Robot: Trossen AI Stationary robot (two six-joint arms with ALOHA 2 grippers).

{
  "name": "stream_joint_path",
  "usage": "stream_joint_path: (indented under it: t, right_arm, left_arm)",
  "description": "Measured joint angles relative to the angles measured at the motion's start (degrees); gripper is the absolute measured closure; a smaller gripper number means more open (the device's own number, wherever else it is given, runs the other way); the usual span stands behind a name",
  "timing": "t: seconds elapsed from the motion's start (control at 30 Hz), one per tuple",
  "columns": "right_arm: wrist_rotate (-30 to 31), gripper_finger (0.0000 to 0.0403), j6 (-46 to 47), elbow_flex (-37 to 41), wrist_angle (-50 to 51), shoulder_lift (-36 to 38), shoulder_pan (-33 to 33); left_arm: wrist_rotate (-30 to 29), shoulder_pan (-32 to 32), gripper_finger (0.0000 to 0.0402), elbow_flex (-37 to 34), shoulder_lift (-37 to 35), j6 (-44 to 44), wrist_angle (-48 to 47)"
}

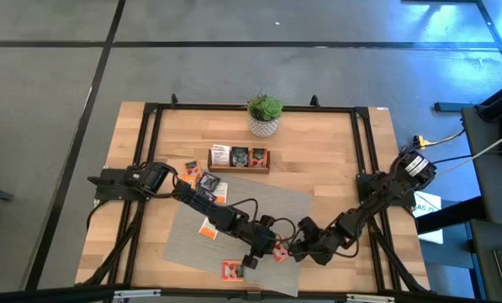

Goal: Pick & Place Tea
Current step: Put the orange tea bag into the right section of the wooden organizer

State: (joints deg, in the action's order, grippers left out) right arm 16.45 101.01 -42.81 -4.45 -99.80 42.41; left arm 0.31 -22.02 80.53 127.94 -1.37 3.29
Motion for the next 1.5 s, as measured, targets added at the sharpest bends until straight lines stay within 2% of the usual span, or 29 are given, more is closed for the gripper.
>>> stream_joint_path:
  t: [0.33, 0.57, 0.67, 0.9, 1.07, 1.33, 1.5]
  right_arm:
    - [0.15, 0.0287, -0.75, 0.00, -1.23, -0.39, -1.02]
    - [-2.20, 0.0291, -0.75, 0.00, -1.26, -0.77, -2.47]
    - [-2.34, 0.0310, -0.75, 0.00, -1.22, -0.82, -2.51]
    - [-2.60, 0.0387, -0.97, 0.02, -0.80, -1.03, -2.54]
    - [-1.88, 0.0395, -1.16, 0.02, -0.50, -1.03, -2.49]
    - [0.81, 0.0399, -6.51, -2.94, 1.71, 0.25, -2.47]
    - [4.01, 0.0401, -12.40, -11.40, 16.20, 1.59, -2.61]
  left_arm:
    - [-1.70, -0.05, 0.0274, -0.11, 0.04, -1.12, 1.30]
    - [-1.88, -0.04, 0.0274, -0.11, 0.04, -1.89, 1.49]
    - [-1.91, -0.04, 0.0274, -0.11, 0.04, -1.90, 1.51]
    - [-2.07, -0.04, 0.0274, -0.11, 0.04, -1.54, 1.60]
    - [-2.09, -0.04, 0.0274, -0.10, -0.27, -0.53, 1.27]
    - [-3.36, 0.26, 0.0274, -0.10, -8.77, 2.57, -6.05]
    - [-1.43, 0.39, 0.0274, -1.33, -16.67, 4.78, -12.58]
